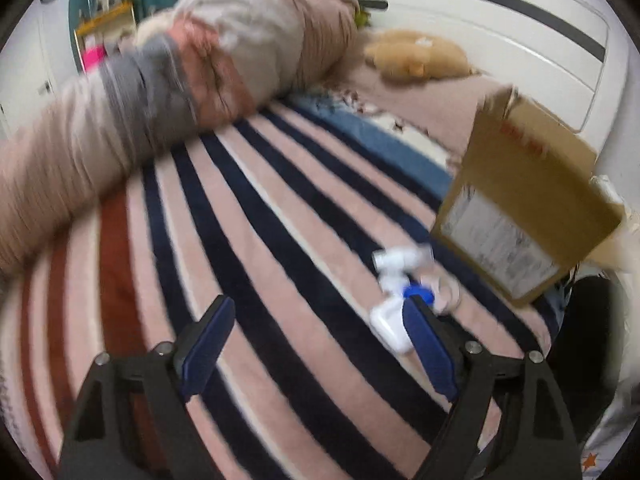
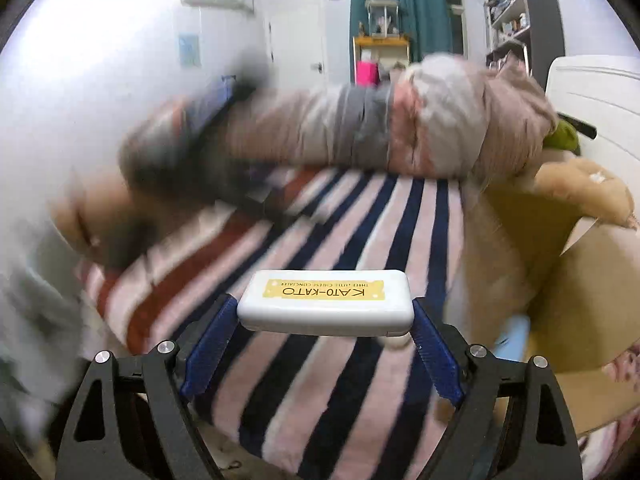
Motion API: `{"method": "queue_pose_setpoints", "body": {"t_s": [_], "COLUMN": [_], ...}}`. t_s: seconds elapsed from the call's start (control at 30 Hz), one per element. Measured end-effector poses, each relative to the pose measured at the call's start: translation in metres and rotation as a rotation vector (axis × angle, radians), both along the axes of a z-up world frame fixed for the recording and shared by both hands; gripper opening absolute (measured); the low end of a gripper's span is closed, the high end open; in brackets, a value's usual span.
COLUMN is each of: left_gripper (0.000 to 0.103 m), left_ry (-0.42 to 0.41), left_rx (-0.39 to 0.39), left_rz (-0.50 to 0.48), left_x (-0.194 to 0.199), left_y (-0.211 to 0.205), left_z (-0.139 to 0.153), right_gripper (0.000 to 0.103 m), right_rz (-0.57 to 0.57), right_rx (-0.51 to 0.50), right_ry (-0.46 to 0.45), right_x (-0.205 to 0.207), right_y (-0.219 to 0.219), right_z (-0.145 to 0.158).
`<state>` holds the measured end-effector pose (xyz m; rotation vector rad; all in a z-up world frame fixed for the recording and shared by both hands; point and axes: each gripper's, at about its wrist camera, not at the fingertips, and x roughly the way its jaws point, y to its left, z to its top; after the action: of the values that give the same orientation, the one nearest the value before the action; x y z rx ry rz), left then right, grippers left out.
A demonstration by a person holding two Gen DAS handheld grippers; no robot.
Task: Organize rigid objects
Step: 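Drop the eraser into the box with the right tool while the left tool grasps the AirPods case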
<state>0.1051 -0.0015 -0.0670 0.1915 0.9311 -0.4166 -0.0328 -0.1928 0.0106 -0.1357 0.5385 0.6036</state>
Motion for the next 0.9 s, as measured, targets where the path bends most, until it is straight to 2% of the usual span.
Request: {"method": "queue_pose_setpoints", "body": {"t_s": [0.07, 0.13, 0.2, 0.27, 0.33, 0.43, 0.5, 0.53, 0.57, 0.67, 0.9], "left_gripper": [0.084, 0.084, 0.084, 0.084, 0.084, 0.083, 0.072, 0.059, 0.055, 0.055, 0.054], "left_ry": [0.035, 0.051, 0.051, 0.052, 0.073, 0.062, 0.055, 0.069, 0.069, 0.064, 0.066], "left_rx": [-0.034, -0.049, -0.024, 0.007, 0.001, -0.003, 0.015, 0.019, 0.026, 0.034, 0.05], "left_rz": [-0.042, -0.101, -0.168, -0.188, -0.192, -0.169, -0.148, -0.153, -0.153, -0.151, -0.122], "left_x": [-0.007, -0.011, -0.016, -0.015, -0.011, -0.007, -0.004, -0.003, -0.002, -0.001, -0.001], "left_y": [-0.012, -0.027, -0.046, -0.059, -0.067, -0.073, -0.074, -0.074, -0.075, -0.075, -0.057], "left_z": [-0.022, -0.037, -0.051, -0.061, -0.07, -0.076, -0.081, -0.085, -0.087, -0.086, -0.082], "right_gripper": [0.085, 0.085, 0.085, 0.085, 0.085, 0.085, 0.085, 0.085, 0.085, 0.085, 0.086], "right_rz": [-0.055, -0.127, -0.171, -0.176, -0.195, -0.186, -0.178, -0.166, -0.151, -0.164, -0.179], "right_rx": [-0.008, -0.023, -0.078, -0.144, -0.223, -0.268, -0.301, -0.326, -0.367, -0.43, -0.489], "right_ry": [-0.017, 0.006, 0.061, 0.103, 0.154, 0.186, 0.186, 0.194, 0.208, 0.232, 0.286], "right_x": [0.006, 0.024, 0.043, 0.059, 0.072, 0.078, 0.08, 0.083, 0.088, 0.097, 0.106], "right_y": [-0.02, -0.049, -0.066, -0.075, -0.079, -0.082, -0.083, -0.082, -0.079, -0.076, -0.085], "right_z": [0.019, 0.033, 0.032, 0.024, 0.01, -0.003, -0.004, -0.006, -0.01, -0.019, -0.032]}}
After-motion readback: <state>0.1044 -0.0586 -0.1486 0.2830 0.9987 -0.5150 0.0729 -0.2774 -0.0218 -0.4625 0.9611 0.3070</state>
